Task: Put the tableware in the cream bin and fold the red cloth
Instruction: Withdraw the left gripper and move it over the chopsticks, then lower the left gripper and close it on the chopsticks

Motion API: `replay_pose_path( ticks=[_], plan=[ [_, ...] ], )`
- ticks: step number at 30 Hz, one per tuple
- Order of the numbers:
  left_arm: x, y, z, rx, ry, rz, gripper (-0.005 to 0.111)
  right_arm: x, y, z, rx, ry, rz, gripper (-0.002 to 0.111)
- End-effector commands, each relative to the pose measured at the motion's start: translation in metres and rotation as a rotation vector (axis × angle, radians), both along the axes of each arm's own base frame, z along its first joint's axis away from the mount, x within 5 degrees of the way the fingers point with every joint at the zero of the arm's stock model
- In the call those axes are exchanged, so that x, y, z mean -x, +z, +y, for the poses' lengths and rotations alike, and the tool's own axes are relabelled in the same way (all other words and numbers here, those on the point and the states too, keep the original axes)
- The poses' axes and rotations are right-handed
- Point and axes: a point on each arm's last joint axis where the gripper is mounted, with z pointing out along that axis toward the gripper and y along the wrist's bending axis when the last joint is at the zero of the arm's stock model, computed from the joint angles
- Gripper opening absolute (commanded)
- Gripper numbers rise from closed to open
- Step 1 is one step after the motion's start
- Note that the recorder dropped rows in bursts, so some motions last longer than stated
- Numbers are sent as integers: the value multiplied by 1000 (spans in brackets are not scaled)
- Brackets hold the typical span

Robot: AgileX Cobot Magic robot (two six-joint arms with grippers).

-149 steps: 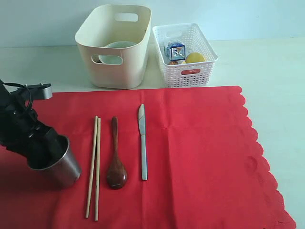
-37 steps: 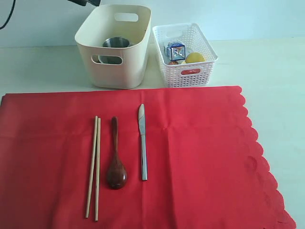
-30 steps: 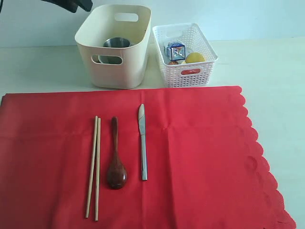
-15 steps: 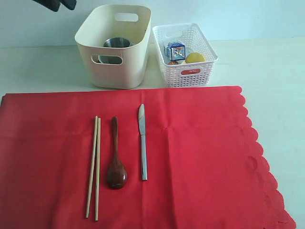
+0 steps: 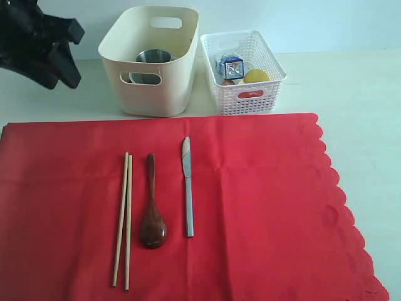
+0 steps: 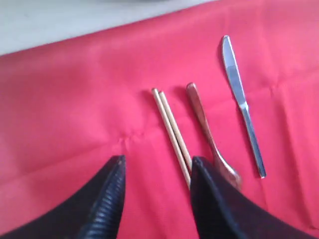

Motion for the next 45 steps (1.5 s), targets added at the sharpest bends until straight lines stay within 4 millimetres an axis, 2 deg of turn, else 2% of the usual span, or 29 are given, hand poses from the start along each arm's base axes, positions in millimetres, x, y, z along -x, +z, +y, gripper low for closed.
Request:
replay_pose_path(
  ticks=[1, 6, 9, 11, 15, 20, 30, 37, 45],
  plan=[
    [20, -24, 4, -4, 10, 24, 42, 0, -1, 0, -5, -4, -10, 27],
    [48, -60, 2, -11, 9, 59, 42, 0, -1, 0, -5, -4, -10, 27],
    [64, -78, -19, -24, -55, 43, 42, 0, -1, 0, -5, -4, -10, 27],
    [74, -87, -40, -22, -82, -3, 42, 0, -1, 0, -5, -4, -10, 27],
    [81, -100, -69, -98, -90, -92, 42, 0, -1, 0, -5, -4, -10, 27],
    [85, -119, -83, -156, -82, -73, 42, 0, -1, 0, -5, -4, -10, 27],
    [79, -156, -89, -180, 27, 21, 42, 0, -1, 0, -10, -4, -10, 27],
    [75, -169, -91, -172, 78, 34, 42, 0, 0, 2, -114, 5, -7, 27],
    [74, -187, -92, -191, 106, 71, 42, 0, 0, 2, -107, 4, -7, 27]
  ],
)
